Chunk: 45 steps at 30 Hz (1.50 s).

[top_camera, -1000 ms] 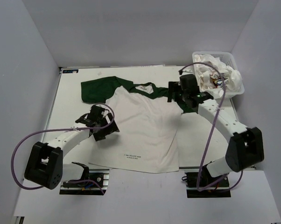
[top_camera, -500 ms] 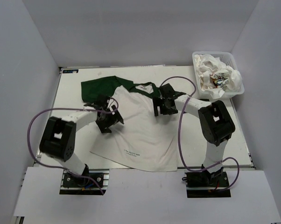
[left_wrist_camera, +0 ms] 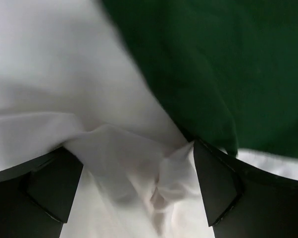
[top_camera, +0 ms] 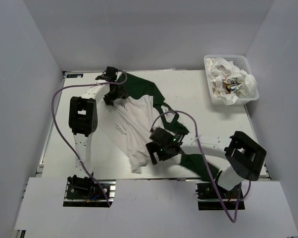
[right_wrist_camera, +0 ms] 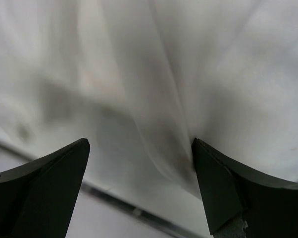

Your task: Fold and stack the t-shirts

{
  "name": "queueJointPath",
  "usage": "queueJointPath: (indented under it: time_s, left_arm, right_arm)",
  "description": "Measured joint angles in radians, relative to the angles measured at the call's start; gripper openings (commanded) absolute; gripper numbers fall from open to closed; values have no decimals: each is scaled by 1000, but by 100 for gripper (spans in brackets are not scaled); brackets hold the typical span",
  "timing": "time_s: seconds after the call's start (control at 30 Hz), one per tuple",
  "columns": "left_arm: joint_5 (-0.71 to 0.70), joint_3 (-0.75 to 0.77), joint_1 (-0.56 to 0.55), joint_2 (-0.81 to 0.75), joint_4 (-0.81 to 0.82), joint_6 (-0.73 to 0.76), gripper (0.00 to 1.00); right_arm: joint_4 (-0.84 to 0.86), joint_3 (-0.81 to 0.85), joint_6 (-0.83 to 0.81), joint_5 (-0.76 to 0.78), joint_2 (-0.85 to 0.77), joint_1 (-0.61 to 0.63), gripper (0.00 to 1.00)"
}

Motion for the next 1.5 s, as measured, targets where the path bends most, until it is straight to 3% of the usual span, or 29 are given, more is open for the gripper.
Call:
queueJointPath:
  time_s: [0.1, 0.27, 0.67, 0.9, 1.23, 1.5]
  left_arm:
    - [-17, 118, 0, 73, 10, 75, 100]
    - [-60, 98, 4, 50, 14, 169, 100]
    - [-31, -522, 0, -550, 163, 148, 100]
    - [19, -721, -8, -486, 207, 100, 100]
    - [16, -748, -13, -498, 266, 69, 100]
    - [-34, -752, -14, -494, 277, 49, 100]
  right_arm:
    - [-19, 65, -19, -28, 34, 121, 90]
    - [-88, 182, -57, 93, 45, 117, 90]
    - [-152, 397, -112, 459, 125, -32, 90]
    - [-120, 396, -204, 450, 235, -111, 90]
    - [-90, 405, -251, 482, 356, -113, 90]
    - [-105, 427, -166, 549, 375, -195, 90]
